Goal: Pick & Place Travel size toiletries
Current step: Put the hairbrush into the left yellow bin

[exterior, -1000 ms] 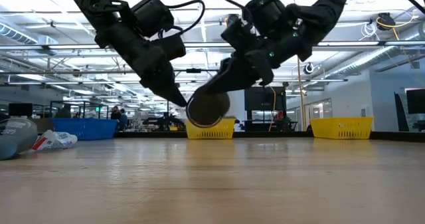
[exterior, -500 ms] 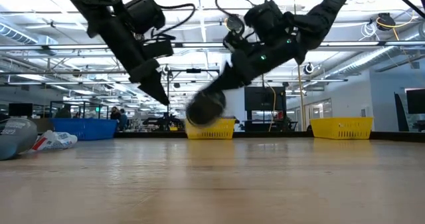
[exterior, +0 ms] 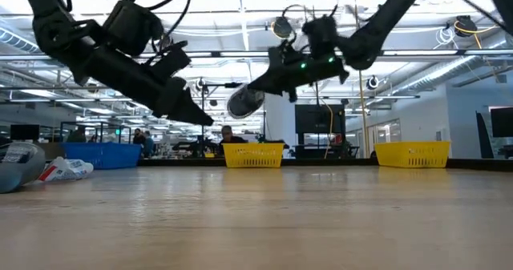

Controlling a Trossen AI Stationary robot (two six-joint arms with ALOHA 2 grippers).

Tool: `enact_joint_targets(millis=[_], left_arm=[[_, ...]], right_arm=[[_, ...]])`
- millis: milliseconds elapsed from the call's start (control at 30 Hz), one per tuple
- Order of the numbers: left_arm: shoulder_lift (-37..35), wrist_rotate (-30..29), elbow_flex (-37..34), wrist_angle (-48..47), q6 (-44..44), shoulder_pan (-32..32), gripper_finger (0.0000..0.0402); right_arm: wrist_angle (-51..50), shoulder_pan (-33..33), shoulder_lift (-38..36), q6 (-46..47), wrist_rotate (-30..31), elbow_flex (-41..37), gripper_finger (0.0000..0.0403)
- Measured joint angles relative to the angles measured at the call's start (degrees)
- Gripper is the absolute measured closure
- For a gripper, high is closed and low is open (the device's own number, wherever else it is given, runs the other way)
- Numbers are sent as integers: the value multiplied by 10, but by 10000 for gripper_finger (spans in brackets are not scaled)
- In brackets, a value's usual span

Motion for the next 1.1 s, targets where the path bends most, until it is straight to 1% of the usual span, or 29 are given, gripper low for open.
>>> enact_joint_targets(millis=[100, 167, 300, 433, 467, 600, 833, 933, 1100], left_arm=[[0, -29, -6, 4, 0, -2, 227], [1, -40, -6, 2, -1, -2, 227], [0, -41, -6, -5, 1, -2, 227], [0, -38, -6, -5, 1, -2, 227], [0, -37, -6, -5, 1, -2, 227], [0, -36, -6, -6, 1, -2, 227], [0, -33, -6, -6, 2, -2, 227], [0, -33, -6, -6, 2, -2, 227], [0, -33, -6, -6, 1, -2, 227]], right_arm=[[-16, -21, 51, 12, -34, 55, 384], [-46, -36, 79, 12, -49, 86, 384], [-95, -63, 117, 12, -51, 128, 383], [-125, -82, 130, 27, -53, 131, 383], [-135, -85, 132, 30, -64, 130, 383], [-135, -93, 136, 62, -95, 130, 383], [-115, -82, 135, 104, -95, 130, 380], [-139, -77, 135, 102, -85, 130, 379], [-173, -72, 135, 79, -48, 130, 376]])
